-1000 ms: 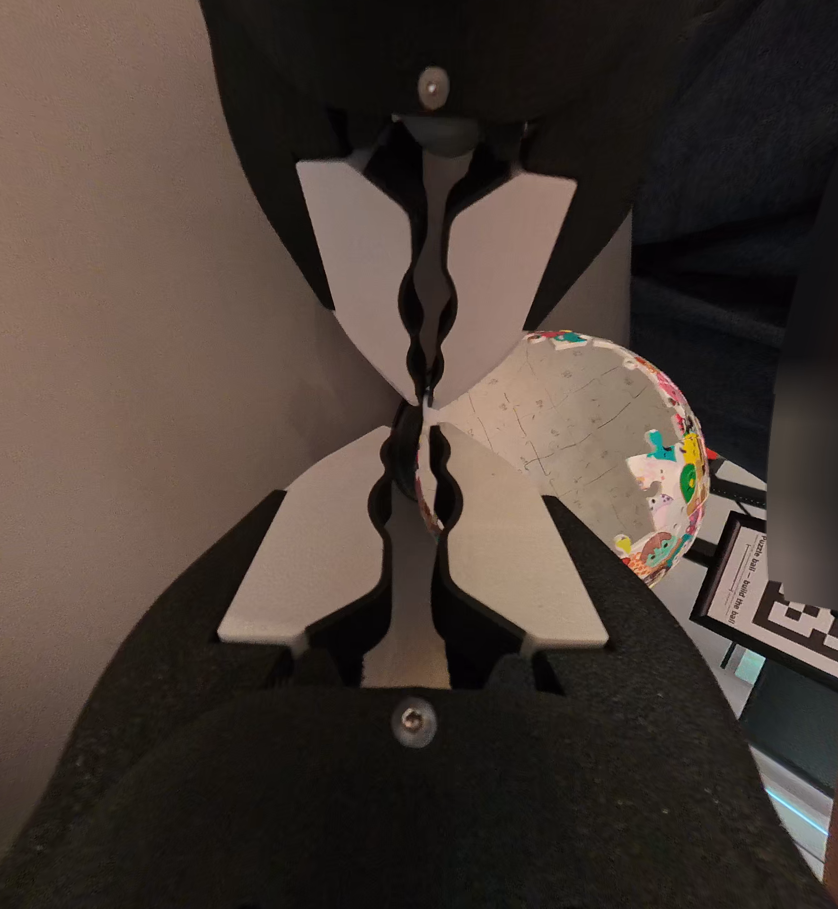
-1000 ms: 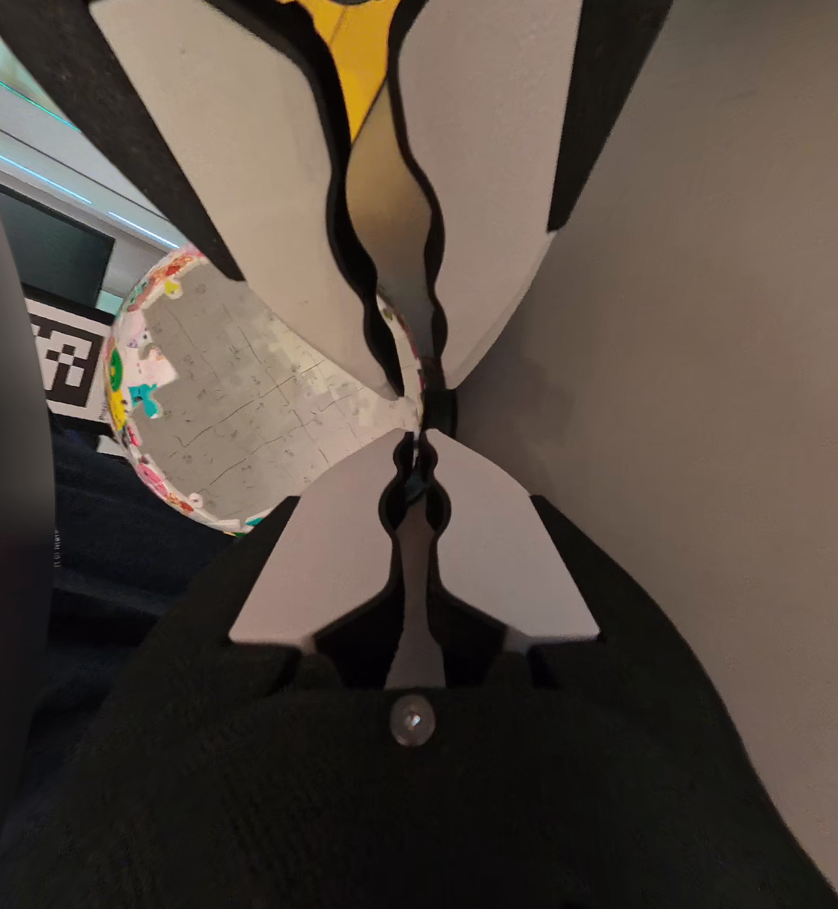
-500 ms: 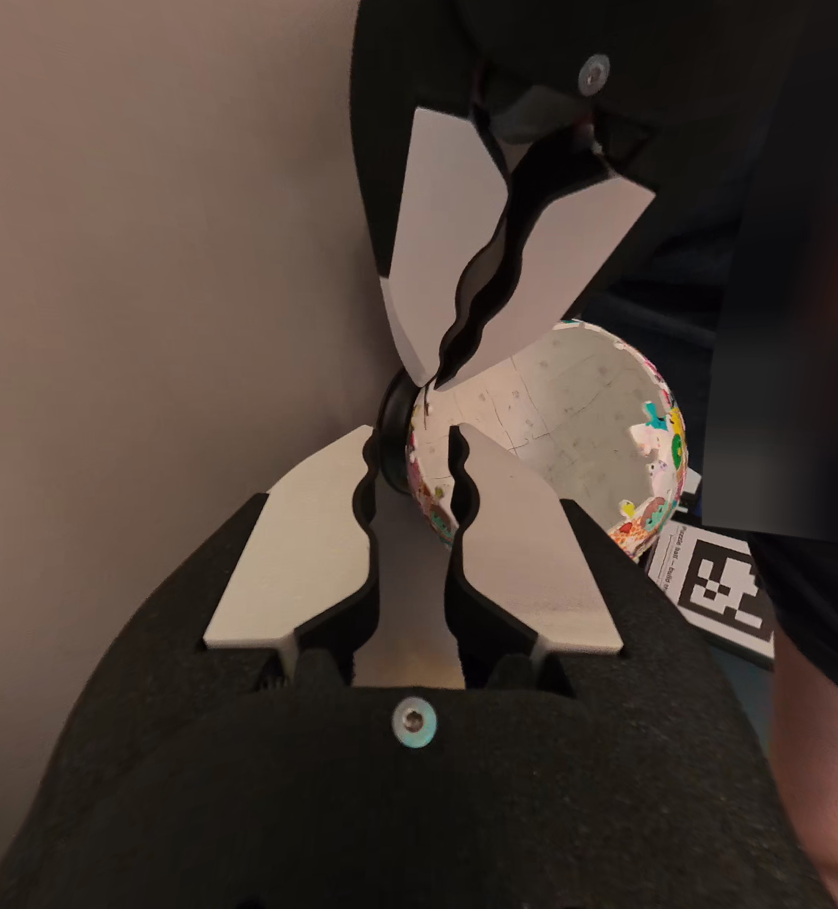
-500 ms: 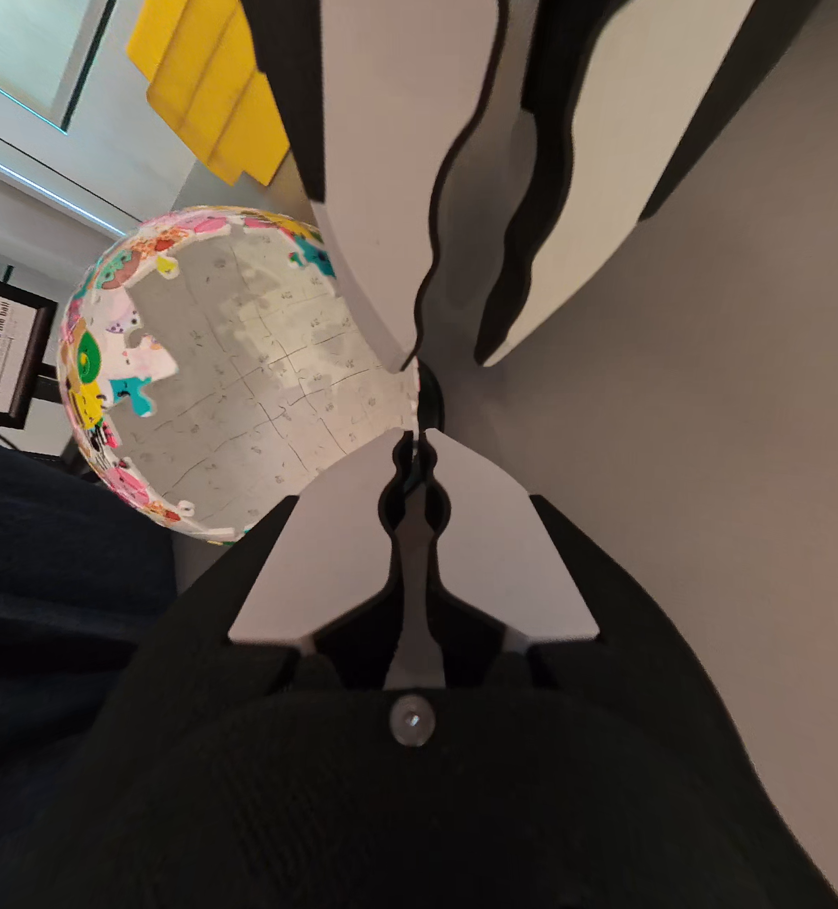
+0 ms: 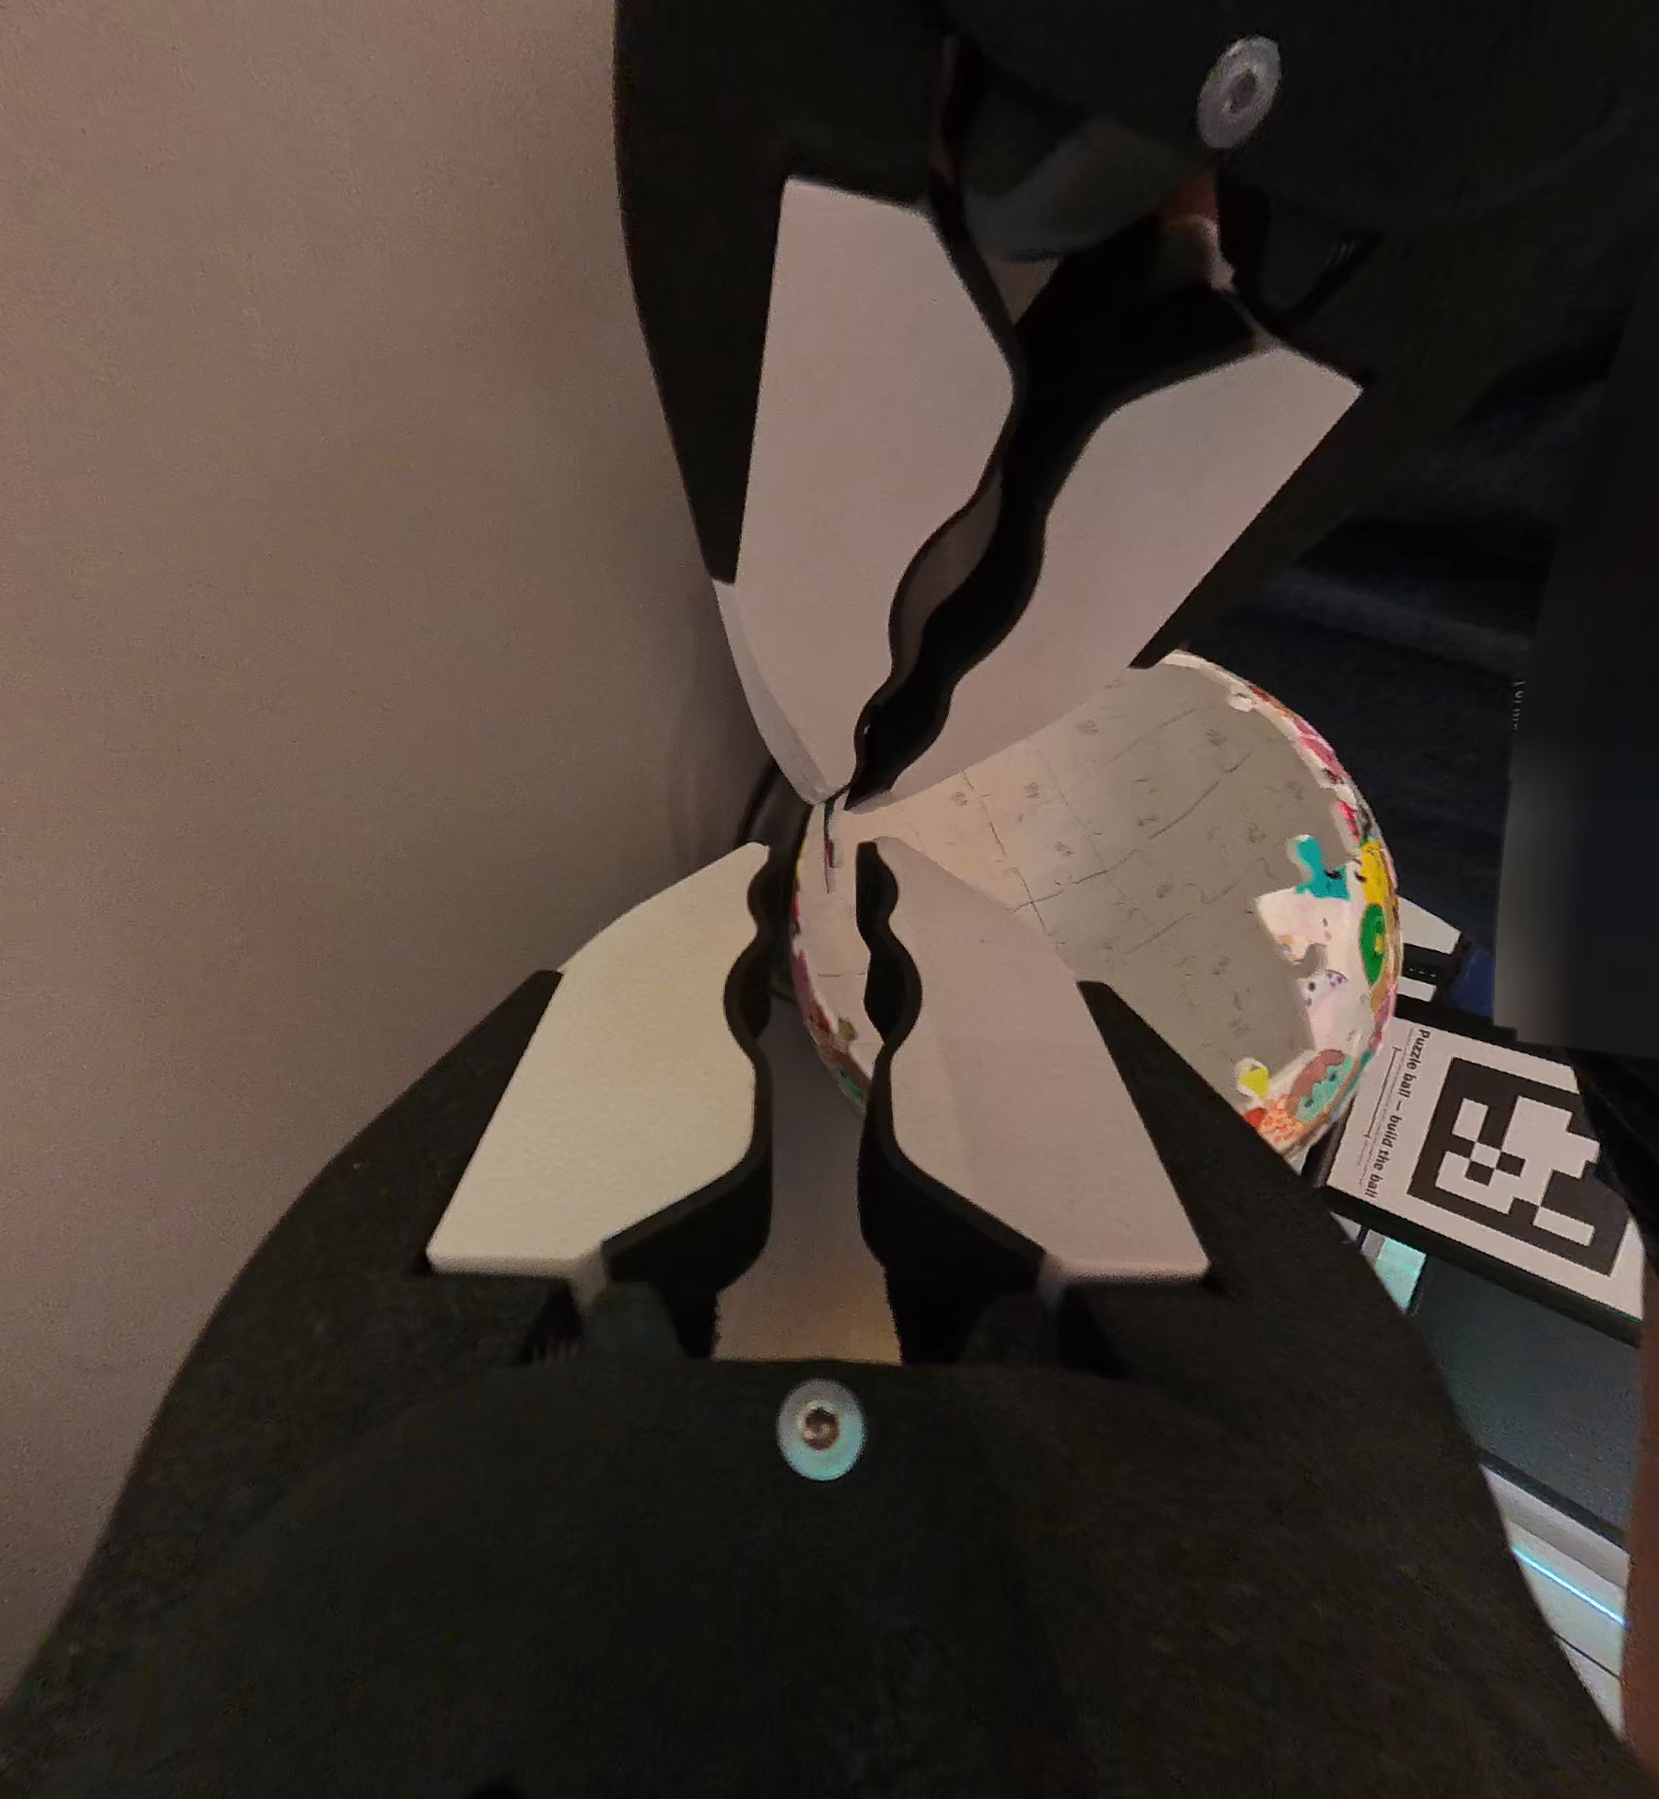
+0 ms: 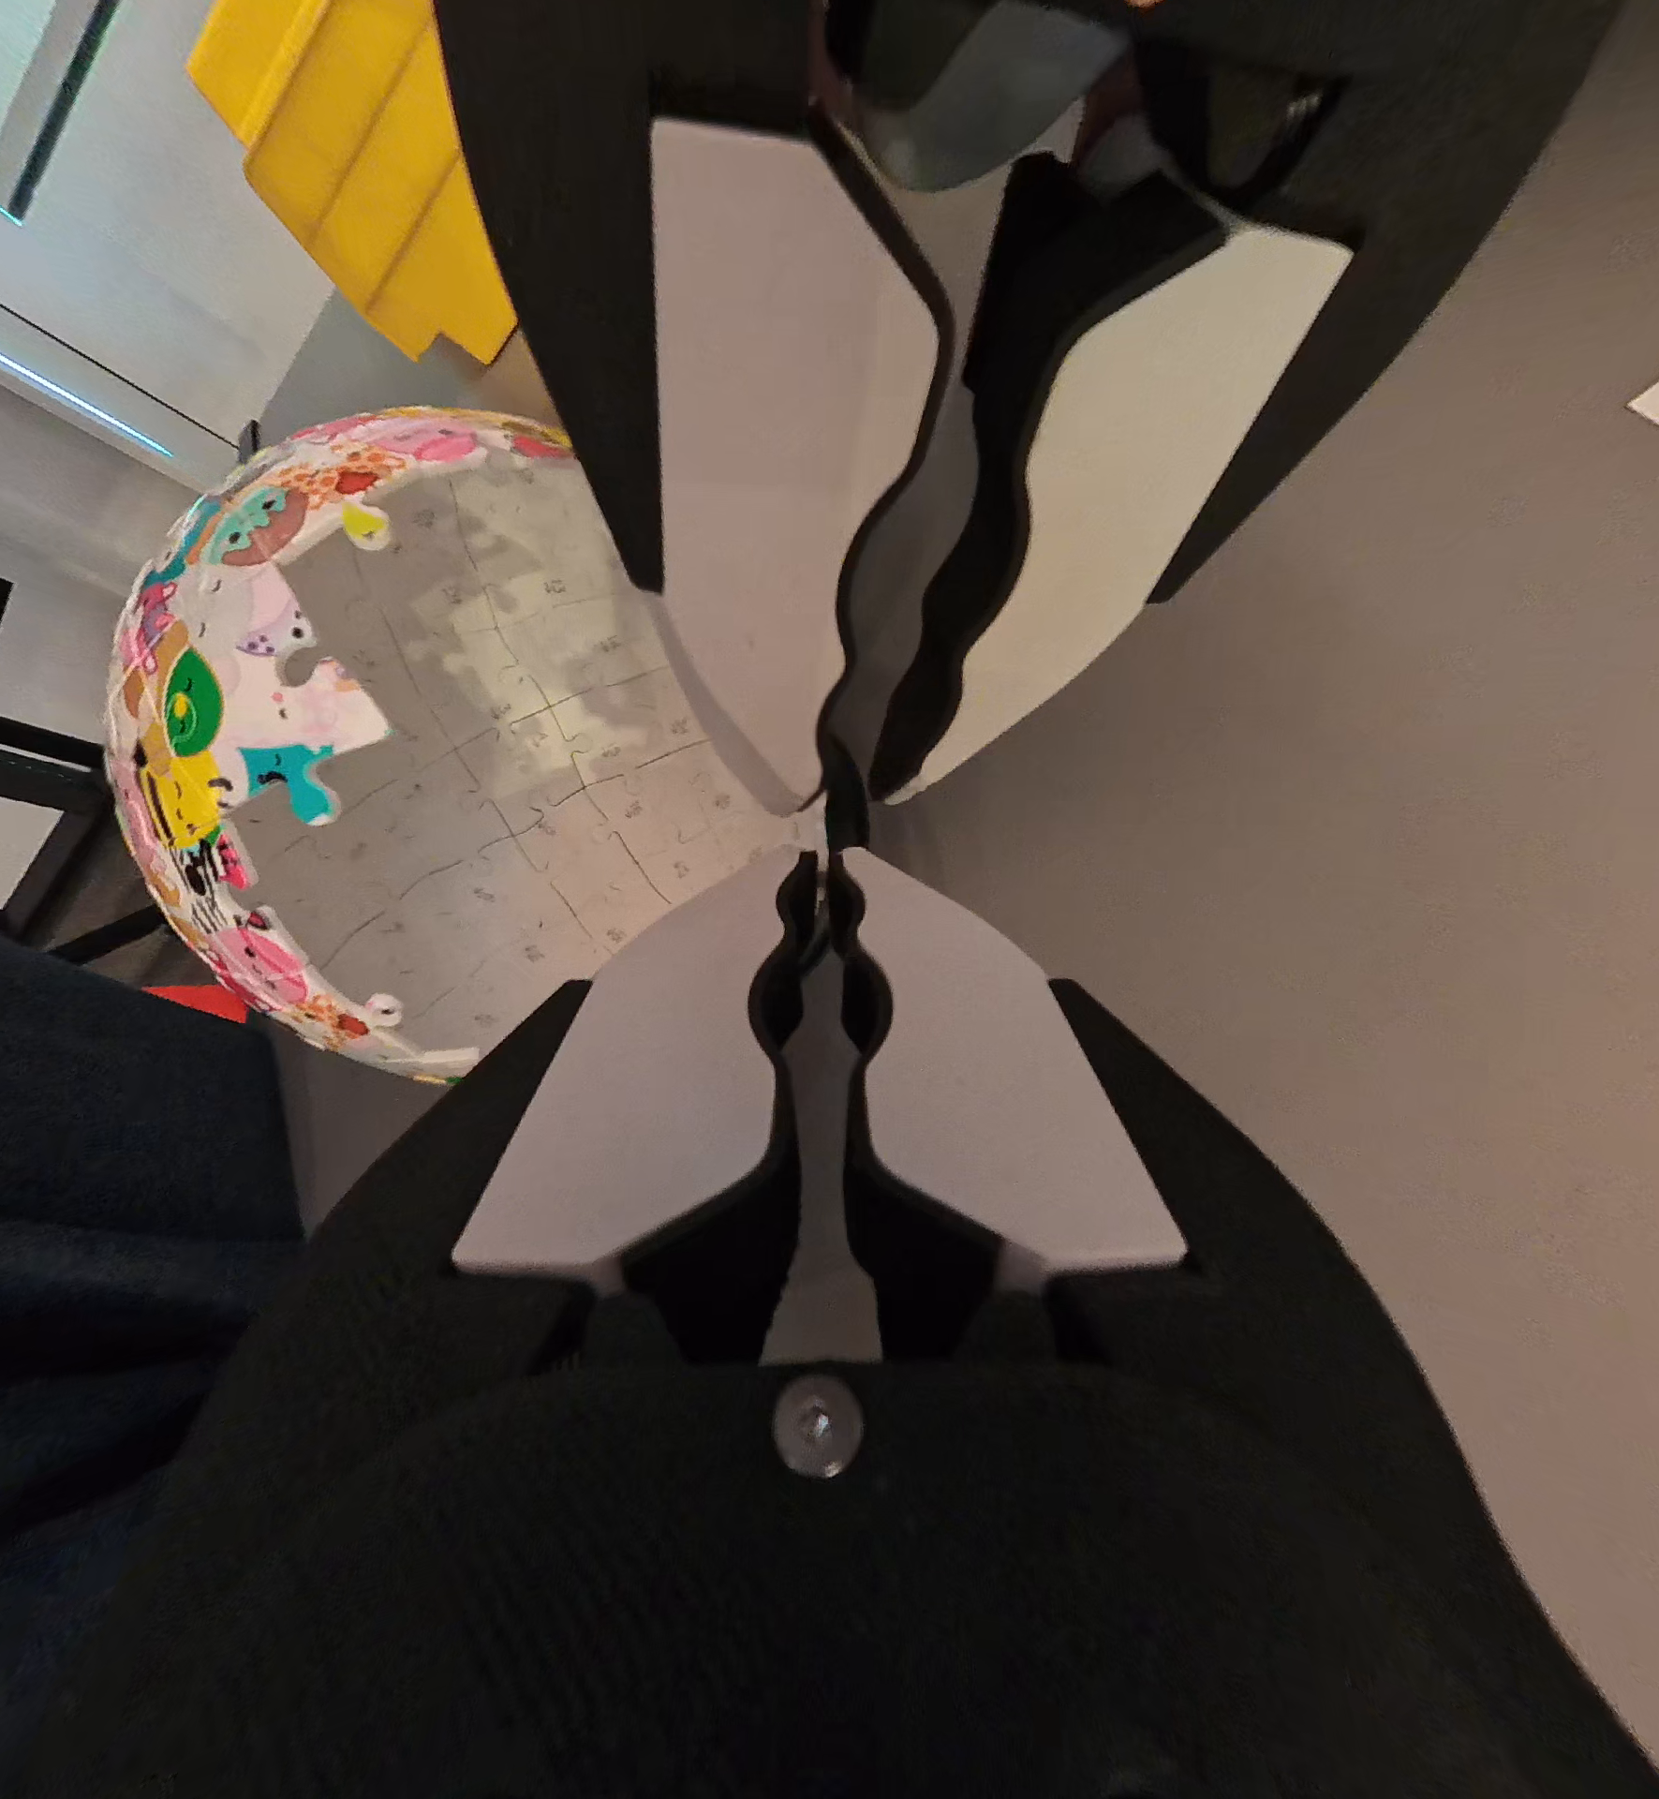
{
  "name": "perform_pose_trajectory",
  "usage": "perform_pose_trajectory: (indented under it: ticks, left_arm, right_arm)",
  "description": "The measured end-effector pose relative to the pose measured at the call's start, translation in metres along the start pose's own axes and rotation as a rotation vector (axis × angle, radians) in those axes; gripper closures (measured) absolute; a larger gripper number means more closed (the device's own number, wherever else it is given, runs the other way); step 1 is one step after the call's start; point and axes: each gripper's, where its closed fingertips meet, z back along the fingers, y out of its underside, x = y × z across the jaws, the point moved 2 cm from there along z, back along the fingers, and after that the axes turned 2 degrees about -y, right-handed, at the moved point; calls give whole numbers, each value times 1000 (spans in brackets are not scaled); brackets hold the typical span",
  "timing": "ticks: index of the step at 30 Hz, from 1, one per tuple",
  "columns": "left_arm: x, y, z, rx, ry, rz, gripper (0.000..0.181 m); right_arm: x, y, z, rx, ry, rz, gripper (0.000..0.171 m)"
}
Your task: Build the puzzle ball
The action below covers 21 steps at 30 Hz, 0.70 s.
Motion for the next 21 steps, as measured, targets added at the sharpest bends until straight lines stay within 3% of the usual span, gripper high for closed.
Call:
perform_pose_trajectory:
  ticks: [21]
  left_arm:
    - [0, 4, -11, 47, -2, -27, 179]
  right_arm:
    - [-2, 3, -4, 26, 30, 30, 167]
